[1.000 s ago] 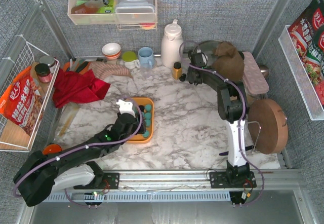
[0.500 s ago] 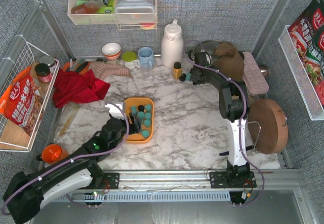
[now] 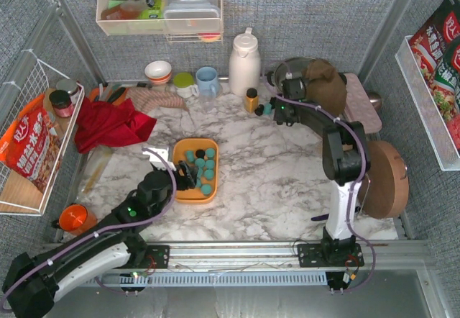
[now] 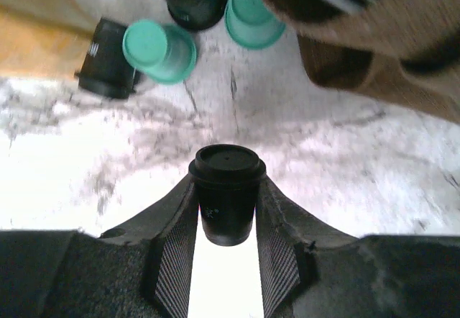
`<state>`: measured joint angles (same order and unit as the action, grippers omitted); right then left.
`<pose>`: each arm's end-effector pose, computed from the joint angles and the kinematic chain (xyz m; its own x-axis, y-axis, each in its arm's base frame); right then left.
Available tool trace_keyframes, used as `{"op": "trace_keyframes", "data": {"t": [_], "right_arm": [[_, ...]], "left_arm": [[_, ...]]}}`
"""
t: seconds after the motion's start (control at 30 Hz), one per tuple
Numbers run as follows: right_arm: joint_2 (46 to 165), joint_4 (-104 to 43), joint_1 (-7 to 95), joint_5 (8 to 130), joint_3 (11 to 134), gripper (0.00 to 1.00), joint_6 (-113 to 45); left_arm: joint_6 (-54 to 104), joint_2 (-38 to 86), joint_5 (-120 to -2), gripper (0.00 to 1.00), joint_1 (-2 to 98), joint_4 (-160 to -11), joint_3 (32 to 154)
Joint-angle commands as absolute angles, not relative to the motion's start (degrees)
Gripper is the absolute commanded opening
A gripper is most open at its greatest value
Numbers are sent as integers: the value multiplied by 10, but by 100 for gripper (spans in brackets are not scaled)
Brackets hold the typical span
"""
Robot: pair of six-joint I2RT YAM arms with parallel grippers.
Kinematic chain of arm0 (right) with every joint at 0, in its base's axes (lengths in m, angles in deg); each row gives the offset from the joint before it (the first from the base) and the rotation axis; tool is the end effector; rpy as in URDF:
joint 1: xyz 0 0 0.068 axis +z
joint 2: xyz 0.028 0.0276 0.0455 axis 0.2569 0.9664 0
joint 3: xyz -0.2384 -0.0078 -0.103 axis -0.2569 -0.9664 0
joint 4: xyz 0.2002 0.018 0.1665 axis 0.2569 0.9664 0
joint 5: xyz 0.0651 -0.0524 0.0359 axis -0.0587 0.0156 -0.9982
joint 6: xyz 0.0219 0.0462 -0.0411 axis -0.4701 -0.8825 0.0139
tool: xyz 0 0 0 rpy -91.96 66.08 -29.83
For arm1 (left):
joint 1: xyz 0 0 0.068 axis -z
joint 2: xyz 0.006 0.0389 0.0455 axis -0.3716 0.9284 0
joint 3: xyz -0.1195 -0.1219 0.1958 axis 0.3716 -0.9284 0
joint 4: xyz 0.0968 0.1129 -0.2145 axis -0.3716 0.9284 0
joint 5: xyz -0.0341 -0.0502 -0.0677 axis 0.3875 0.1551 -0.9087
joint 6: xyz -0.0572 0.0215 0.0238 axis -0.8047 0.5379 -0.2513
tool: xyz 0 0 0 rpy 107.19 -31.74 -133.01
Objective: Mix the coffee capsules in the storage basket
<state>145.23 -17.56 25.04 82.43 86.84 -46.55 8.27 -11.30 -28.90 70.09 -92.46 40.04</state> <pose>0.4728 0.0795 0.1672 -0.6843 0.2108 -0.6981 0.1261 0.9771 0.1715 0.1468 -0.1330 0.2197 -0.3159 -0.3037 -0.8989 0.3006 0.8665 -0.3985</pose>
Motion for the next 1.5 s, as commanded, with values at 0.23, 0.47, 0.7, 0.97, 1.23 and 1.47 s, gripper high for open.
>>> {"op": "trace_keyframes", "data": {"t": [0.23, 0.47, 0.7, 0.97, 1.23, 1.47], "right_arm": [[1165, -471, 297, 592, 507, 36, -322], [1018, -635, 381, 499, 343, 37, -162], [967, -685, 422, 387, 287, 37, -5], [948, -655, 453, 342, 279, 38, 119], [935, -596, 474, 340, 301, 38, 161], [932, -580, 480, 342, 304, 38, 171]], "left_arm": [[108, -44, -320, 75, 699, -972, 469], [100, 54, -391, 75, 698, -918, 579], [79, 78, -487, 73, 698, -969, 585], [60, 116, -590, 73, 698, -1008, 595], [28, 154, -621, 72, 698, -1051, 592], [8, 173, -628, 70, 699, -1076, 592]]}}
